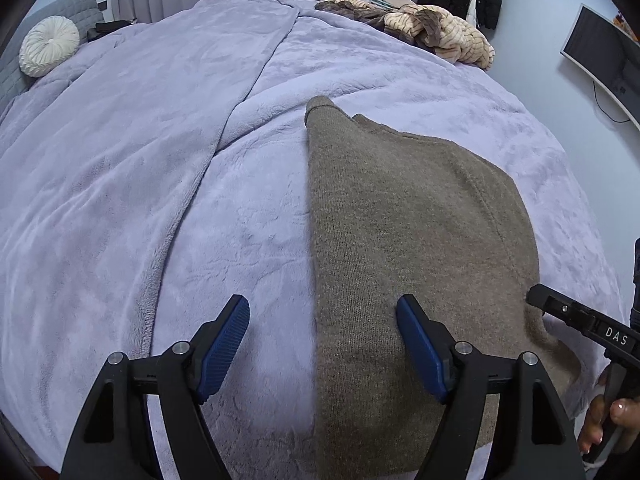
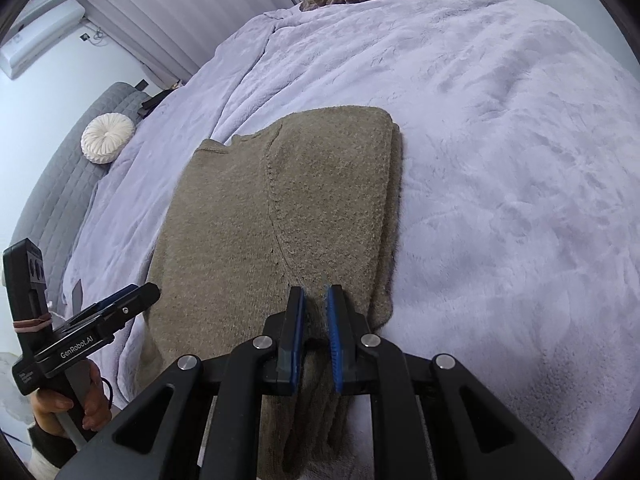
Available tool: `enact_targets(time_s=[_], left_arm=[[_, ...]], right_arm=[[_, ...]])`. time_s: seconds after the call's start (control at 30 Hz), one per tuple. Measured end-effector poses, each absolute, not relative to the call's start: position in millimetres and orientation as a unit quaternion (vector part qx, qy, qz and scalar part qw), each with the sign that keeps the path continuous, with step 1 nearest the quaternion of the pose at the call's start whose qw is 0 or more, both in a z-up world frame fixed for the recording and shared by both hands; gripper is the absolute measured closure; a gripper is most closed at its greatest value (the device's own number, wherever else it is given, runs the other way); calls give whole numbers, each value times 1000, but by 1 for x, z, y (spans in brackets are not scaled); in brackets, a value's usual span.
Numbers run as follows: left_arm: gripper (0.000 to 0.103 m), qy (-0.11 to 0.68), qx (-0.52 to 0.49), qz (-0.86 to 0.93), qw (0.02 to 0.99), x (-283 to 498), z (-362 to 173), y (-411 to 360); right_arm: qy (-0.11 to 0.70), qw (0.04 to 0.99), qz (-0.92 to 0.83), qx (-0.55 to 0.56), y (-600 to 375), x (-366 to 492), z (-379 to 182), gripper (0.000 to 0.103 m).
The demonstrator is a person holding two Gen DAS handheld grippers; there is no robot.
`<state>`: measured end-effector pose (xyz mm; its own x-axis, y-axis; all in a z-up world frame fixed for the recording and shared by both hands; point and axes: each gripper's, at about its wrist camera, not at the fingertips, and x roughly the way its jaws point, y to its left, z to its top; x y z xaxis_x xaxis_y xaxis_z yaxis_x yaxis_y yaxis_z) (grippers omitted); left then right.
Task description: Fold small clothes
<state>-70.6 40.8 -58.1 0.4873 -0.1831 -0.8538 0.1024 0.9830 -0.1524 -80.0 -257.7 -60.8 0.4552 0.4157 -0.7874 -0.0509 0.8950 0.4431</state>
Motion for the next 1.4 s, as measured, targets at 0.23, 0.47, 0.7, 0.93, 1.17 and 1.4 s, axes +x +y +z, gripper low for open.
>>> enact_targets(time_s=[0.23,0.47,0.7,0.93,1.17,1.4], left_arm=[[26,487,-39,-76,869,-70,-42,44],[26,499,-37,-83,862,-70,-46,43],[26,486,-42,-80,869,-68,-27,46],[26,476,-59,-76,874,-60,1,44],[1,471,-33,-61,880,-61,7,35],[1,469,-13,-31,882,-63,5,32]], right_arm=[[517,831,113,170,-267,-84,-43,41],[524,826,97,186,-276,-85,-38,41],[520,832,91,172,-271,-76,-23,40],[509,846,91,133,-248,-65,7,24],[511,852,69,96,-226,-61,16,11],[508,858,35,63,-219,-66,21,0]])
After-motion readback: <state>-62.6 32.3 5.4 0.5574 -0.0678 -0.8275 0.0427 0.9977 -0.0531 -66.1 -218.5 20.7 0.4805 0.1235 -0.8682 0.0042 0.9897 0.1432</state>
